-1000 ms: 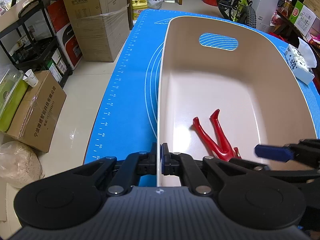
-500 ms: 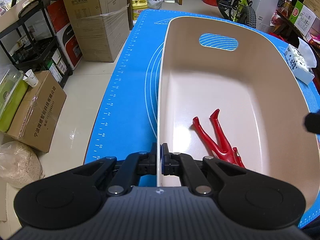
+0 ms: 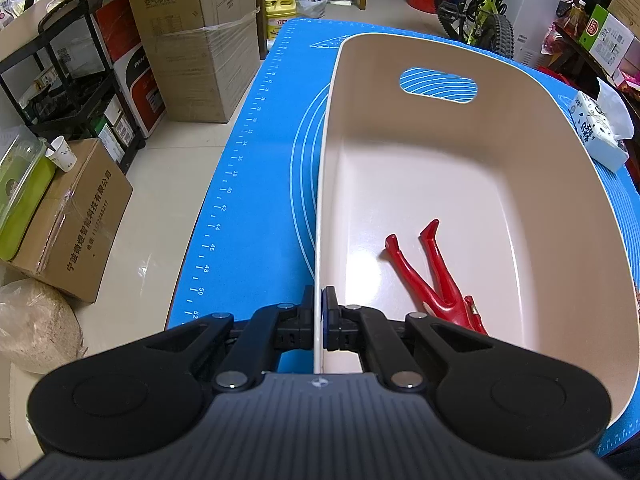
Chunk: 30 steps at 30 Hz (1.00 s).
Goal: Organize rigid objects
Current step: 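Grasp the white plug adapter on the mat with the right gripper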
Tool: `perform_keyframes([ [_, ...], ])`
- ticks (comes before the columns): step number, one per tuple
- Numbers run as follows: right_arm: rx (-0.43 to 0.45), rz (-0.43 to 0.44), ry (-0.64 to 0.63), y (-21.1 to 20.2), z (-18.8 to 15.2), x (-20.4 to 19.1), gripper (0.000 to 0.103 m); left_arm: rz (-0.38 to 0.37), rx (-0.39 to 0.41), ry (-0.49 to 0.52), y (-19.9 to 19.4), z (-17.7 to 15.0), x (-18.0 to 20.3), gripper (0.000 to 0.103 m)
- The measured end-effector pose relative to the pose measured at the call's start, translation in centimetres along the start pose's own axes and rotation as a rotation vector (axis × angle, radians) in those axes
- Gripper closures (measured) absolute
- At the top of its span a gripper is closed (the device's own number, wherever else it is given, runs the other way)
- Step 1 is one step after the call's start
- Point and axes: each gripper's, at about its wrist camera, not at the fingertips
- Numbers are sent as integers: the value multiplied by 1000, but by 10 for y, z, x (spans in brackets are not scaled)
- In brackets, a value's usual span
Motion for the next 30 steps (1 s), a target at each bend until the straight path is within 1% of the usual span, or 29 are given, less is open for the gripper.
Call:
perform_keyframes([
  [3, -60, -13, -28, 11, -12, 5, 30, 1, 0, 0, 0, 0, 0, 99],
  [7, -115, -13, -76, 24, -25, 2, 30, 2, 0, 2, 0, 0, 0, 99],
  [9, -137, -2, -104, 28, -32, -2, 31, 3, 1, 2, 0, 0, 0, 99],
  [11, -153, 8, -127, 33, -36, -5, 36, 3, 0, 1, 0, 0, 0, 98],
  [12, -158, 10, -135, 34, -38, -7, 37, 3, 0, 1, 0, 0, 1, 98],
  [15, -144, 9, -172, 33, -39, -11, 42, 3, 1, 2, 0, 0, 0, 98],
  [16, -141, 12, -176, 32, -39, -12, 47, 3, 0, 1, 0, 0, 0, 98],
  [17, -141, 15, -179, 31, -39, -12, 54, 3, 0, 1, 0, 0, 1, 98],
  [19, -142, 24, -179, 29, -39, -13, 58, 4, 1, 3, 0, 0, 1, 98],
  [21, -161, 43, -169, 33, -40, -12, 57, 4, 0, 2, 0, 0, 1, 98],
  [22, -172, 37, -172, 36, -40, -12, 55, 3, 0, 1, 0, 0, 1, 98],
  [24, -184, 11, -194, 40, -42, -14, 56, 3, 0, 0, 0, 0, 1, 98],
  [25, -183, 6, -201, 42, -43, -15, 57, 3, 1, 0, 0, 0, 1, 98],
  [27, -183, 1, -203, 44, -43, -15, 63, 3, 2, -1, -1, 0, 1, 98],
  [30, -187, -13, -200, 47, -42, -14, 67, 2, 3, -1, -1, 0, 1, 98],
])
Point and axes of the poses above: each gripper's, at about its wrist camera, not at the fingertips, and y roughly the way its jaws point, x to its right, z to its top, and after that the axes turned 5 degrees about -y, right-handed
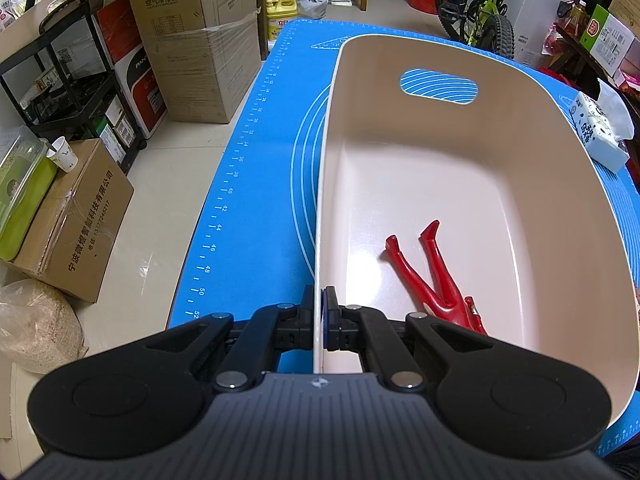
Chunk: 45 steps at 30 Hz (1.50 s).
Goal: Organize rigid objects
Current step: 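Grasp the white plug adapter on the mat with the right gripper, then carry the white plug adapter into the bin with the right gripper and release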
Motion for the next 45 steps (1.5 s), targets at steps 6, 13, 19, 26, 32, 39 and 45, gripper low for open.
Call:
perform_keyframes([
  [6, 45, -16, -87, -6, -1, -12, 71, 2, 0, 0, 0, 0, 0, 98],
  [13, 151, -50, -71, -33, 14, -16, 71, 4, 1, 2, 0, 0, 0, 98],
  [19, 309, -21, 23, -69, 37, -15, 71, 8, 3, 0, 0, 0, 1, 98],
  [26, 433, 23, 94, -93, 69, -29, 71, 13, 1, 0, -1, 1, 3, 98],
  [32, 454, 73, 60, -94, 86, -56, 71, 14, 3, 2, -2, 1, 4, 98],
  [39, 406, 113, -2, -74, 105, -96, 71, 14, 3, 4, -1, 1, 4, 98],
  [45, 290, 129, -48, -39, 106, -118, 71, 13, 0, 10, -1, 2, 5, 99],
])
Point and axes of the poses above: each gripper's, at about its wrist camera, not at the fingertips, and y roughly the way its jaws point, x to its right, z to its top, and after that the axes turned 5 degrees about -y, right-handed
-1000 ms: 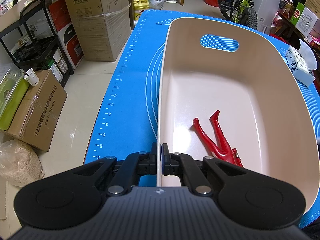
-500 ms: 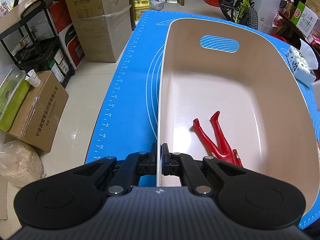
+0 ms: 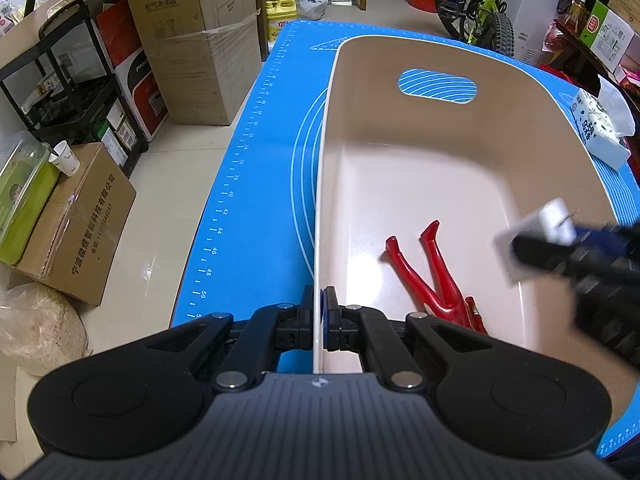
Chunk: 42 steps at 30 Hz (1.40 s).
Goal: Organize rigid objects
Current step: 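Carry the white plug adapter into the bin with the right gripper and release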
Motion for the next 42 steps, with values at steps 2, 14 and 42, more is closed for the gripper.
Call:
perform_keyframes([
  [2, -47, 10, -6, 11, -4, -5, 71, 2, 0, 2, 0, 0, 1, 99],
  [14, -237, 0, -55, 45, -19, -21, 71, 1, 0, 0, 0, 0, 0, 98],
  [42, 10, -36, 95, -67, -9, 54, 18, 3, 2, 1, 0, -1, 2, 98],
])
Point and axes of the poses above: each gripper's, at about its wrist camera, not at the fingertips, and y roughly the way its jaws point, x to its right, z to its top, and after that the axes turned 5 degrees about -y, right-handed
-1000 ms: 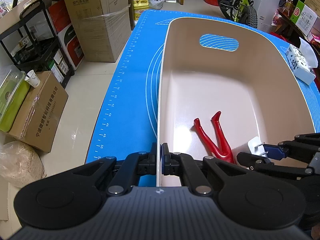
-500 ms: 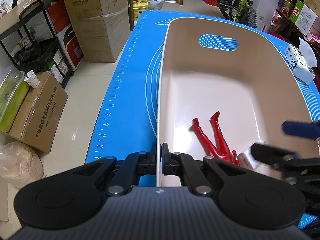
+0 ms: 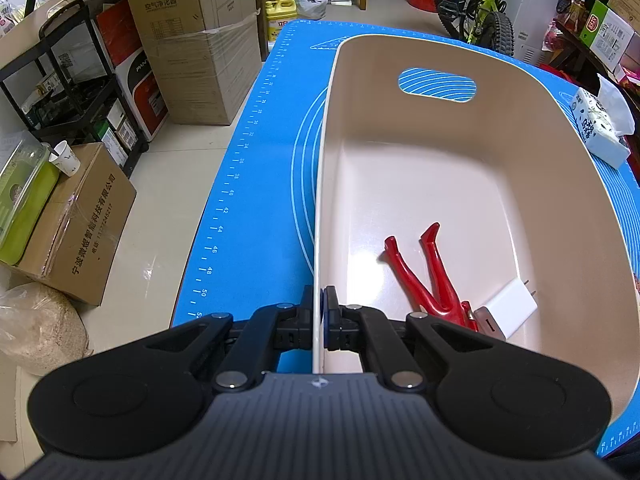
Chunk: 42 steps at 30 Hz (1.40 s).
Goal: Organize rigid objects
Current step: 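Carry the white plug adapter into the bin with the right gripper and release, then grasp the pink patterned box on the mat with the right gripper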
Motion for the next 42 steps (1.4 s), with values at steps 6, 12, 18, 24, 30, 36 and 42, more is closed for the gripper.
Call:
perform_keyframes([
  [6, 1, -65, 29, -9, -14, 38, 8, 0, 2, 0, 0, 0, -1, 98],
  [12, -59, -171, -4, 3, -34, 63, 6, 1, 2, 1, 0, 0, 0, 98],
  [18, -156, -189, 20, 28, -55, 88, 6, 2, 2, 4, 0, -1, -1, 98],
  [24, -251, -204, -20, 54, -71, 92, 6, 5, 0, 3, 0, 0, 0, 98],
  [30, -305, -226, -39, 71, -81, 93, 6, 4, -1, 3, -1, 0, 0, 98],
  [36, -342, -234, -12, 86, -89, 101, 14, 4, -1, 2, -1, 0, 1, 98],
  [42, -363, -224, -19, 91, -95, 100, 25, 5, -1, 3, -1, 0, 1, 98],
])
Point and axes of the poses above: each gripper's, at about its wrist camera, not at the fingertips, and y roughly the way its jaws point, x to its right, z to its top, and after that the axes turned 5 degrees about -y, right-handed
